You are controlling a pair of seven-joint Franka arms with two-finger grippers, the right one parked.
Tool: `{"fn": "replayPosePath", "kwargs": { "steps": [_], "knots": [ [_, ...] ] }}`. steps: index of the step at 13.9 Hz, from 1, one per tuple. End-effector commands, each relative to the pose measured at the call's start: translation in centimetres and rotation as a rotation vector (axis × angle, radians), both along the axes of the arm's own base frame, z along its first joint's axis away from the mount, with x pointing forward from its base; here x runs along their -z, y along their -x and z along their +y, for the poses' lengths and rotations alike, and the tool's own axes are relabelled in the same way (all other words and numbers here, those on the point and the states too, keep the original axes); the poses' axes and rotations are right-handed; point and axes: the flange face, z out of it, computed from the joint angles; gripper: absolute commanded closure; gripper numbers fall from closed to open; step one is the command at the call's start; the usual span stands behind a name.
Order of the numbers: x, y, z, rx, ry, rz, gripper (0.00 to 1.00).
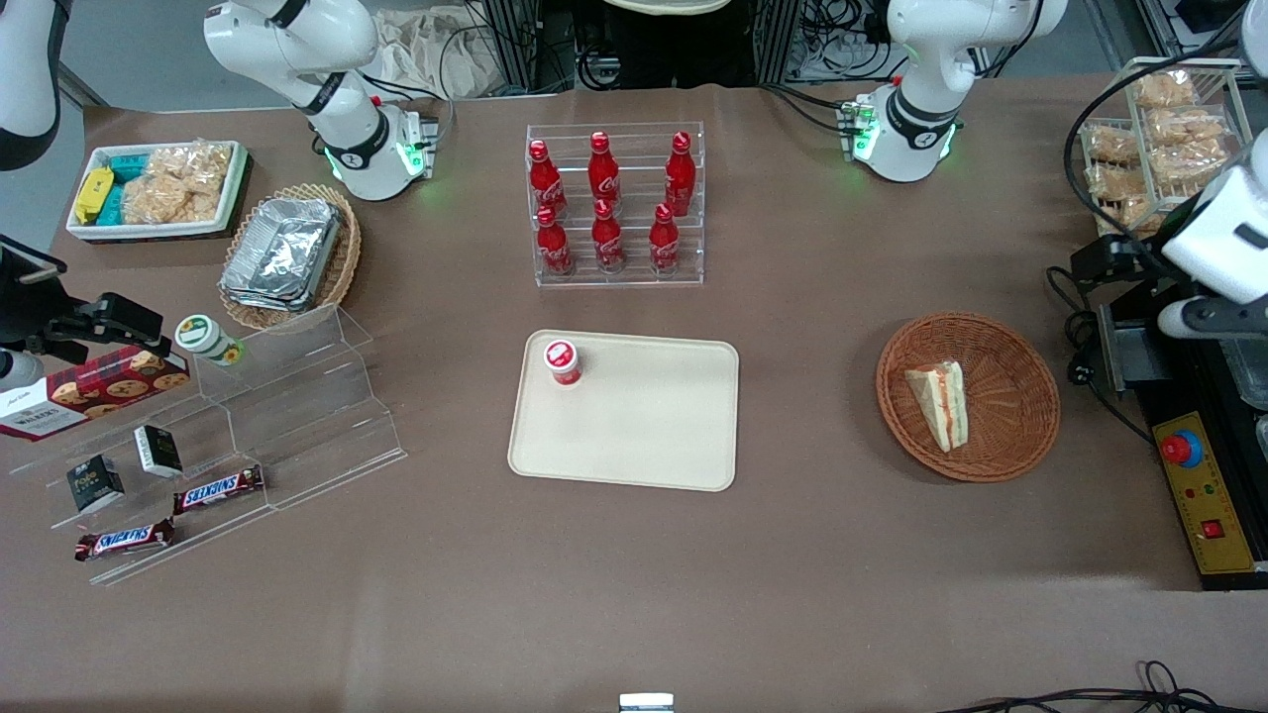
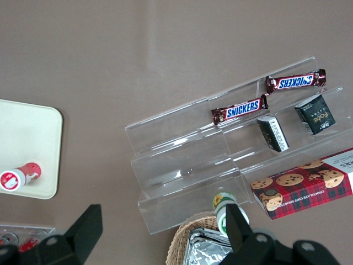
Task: Place sandwich from basket to tray
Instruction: 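Move the left gripper down over the wrapped sandwich in the wicker basket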
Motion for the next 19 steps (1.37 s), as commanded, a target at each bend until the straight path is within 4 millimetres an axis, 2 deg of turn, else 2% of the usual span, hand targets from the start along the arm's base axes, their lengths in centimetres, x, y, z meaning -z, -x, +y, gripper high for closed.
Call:
{"fn": "replayPosePath", "kwargs": {
  "steps": [1, 5, 8, 11, 13, 16, 19],
  "knots": [
    [3.2, -1.3, -0.6, -0.115, 0.027, 0.051, 0.00],
    [9.3, -4.1, -0.9, -0.269, 0.019, 0.098, 0.00],
    [15.6, -5.3, -1.2, -0.300, 0.030, 0.093, 0.00],
    [22.0, -4.6, -1.7, -0.355, 0.053, 0.062, 0.00],
    [25.4, -3.9, -1.9, -0.383, 0.059, 0.061, 0.00],
    [30.0, -2.7, -1.9, -0.398, 0.059, 0.064, 0.00],
    [33.5, -1.1, -1.6, -0.406, 0.068, 0.041, 0.00]
  ]
}}
